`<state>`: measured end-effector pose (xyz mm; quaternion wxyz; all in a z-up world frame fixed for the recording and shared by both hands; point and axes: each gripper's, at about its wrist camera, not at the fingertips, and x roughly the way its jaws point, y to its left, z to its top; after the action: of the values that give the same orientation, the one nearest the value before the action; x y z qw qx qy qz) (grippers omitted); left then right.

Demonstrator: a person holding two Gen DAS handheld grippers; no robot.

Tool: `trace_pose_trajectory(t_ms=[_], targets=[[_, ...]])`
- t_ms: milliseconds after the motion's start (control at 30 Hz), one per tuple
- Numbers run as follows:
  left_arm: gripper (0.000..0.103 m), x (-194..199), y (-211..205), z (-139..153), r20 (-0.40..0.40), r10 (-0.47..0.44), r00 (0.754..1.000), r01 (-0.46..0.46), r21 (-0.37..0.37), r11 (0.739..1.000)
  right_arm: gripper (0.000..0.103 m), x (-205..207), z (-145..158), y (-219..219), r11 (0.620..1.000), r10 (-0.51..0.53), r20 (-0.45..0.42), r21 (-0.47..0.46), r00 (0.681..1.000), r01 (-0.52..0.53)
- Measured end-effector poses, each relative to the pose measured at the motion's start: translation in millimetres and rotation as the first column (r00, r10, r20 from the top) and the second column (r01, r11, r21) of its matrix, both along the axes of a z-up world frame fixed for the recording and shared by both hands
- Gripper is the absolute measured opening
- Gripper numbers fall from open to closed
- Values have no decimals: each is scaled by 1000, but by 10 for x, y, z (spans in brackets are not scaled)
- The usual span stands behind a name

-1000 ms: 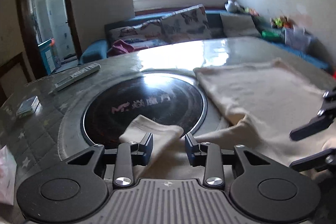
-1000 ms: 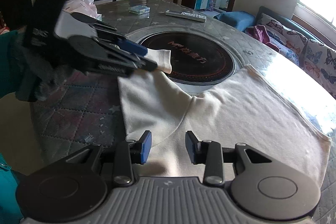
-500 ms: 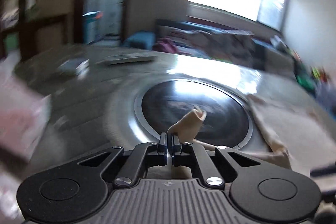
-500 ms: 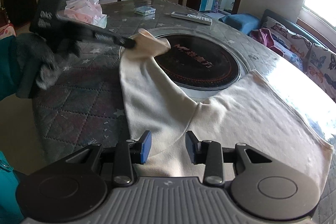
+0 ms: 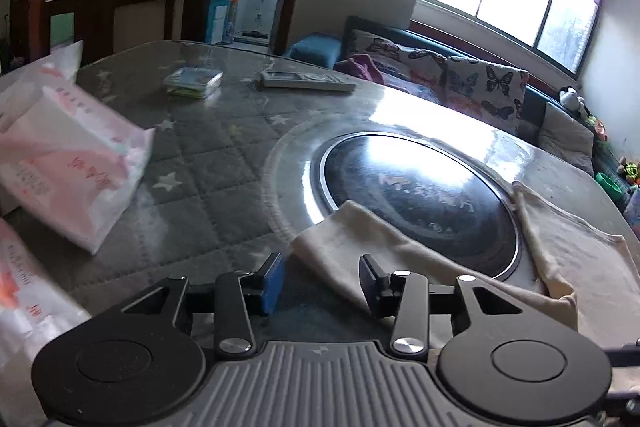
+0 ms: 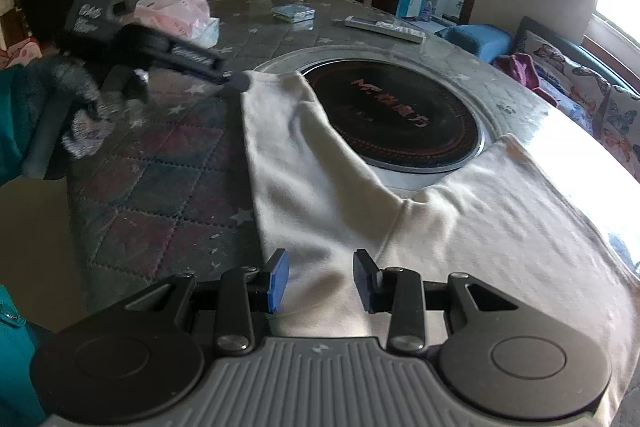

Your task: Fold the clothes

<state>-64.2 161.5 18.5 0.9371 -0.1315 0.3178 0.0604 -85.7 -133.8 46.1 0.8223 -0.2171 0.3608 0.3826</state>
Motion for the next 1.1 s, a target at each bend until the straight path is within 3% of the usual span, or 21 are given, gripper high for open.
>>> trace_pose_trajectory(t_ms=[67, 133, 200, 267, 567, 800, 900, 1100], targets=[[42, 80, -50, -10, -6, -2, 1000, 2, 9, 1000, 35, -5, -34, 21, 1000, 9, -12, -2, 1000, -9], [28, 142, -94, -34, -15, -4, 1000, 5, 14, 1000, 35, -9, -68, 41, 1000, 18, -23, -3, 1000, -18], [6, 184, -136, -61, -25, -1, 1000, 1, 20, 1000, 35, 35, -57, 24, 1000, 1, -19, -1, 1000, -1], [3, 167, -114, -64, -19, 27, 999, -27, 11, 1000, 35, 114, -13, -21, 999, -36, -2, 6, 999, 36], [2, -53, 25, 47, 13, 94, 995, -94, -31, 995, 35, 474, 179, -220, 980, -200, 68, 40, 978, 197], [2, -83, -23, 82, 28, 81, 996, -80, -48, 996, 34, 799, -13, -179, 958, -287, 47, 16, 957, 287], [2, -73, -13, 106, 32, 87, 996, -85, -46, 995, 34, 848, -131, -140, 959, -283, 17, 15, 959, 283], [2, -115, -13, 135, 42, 91, 995, -88, -68, 994, 33, 781, -124, -80, 972, -235, 49, 22, 971, 234]])
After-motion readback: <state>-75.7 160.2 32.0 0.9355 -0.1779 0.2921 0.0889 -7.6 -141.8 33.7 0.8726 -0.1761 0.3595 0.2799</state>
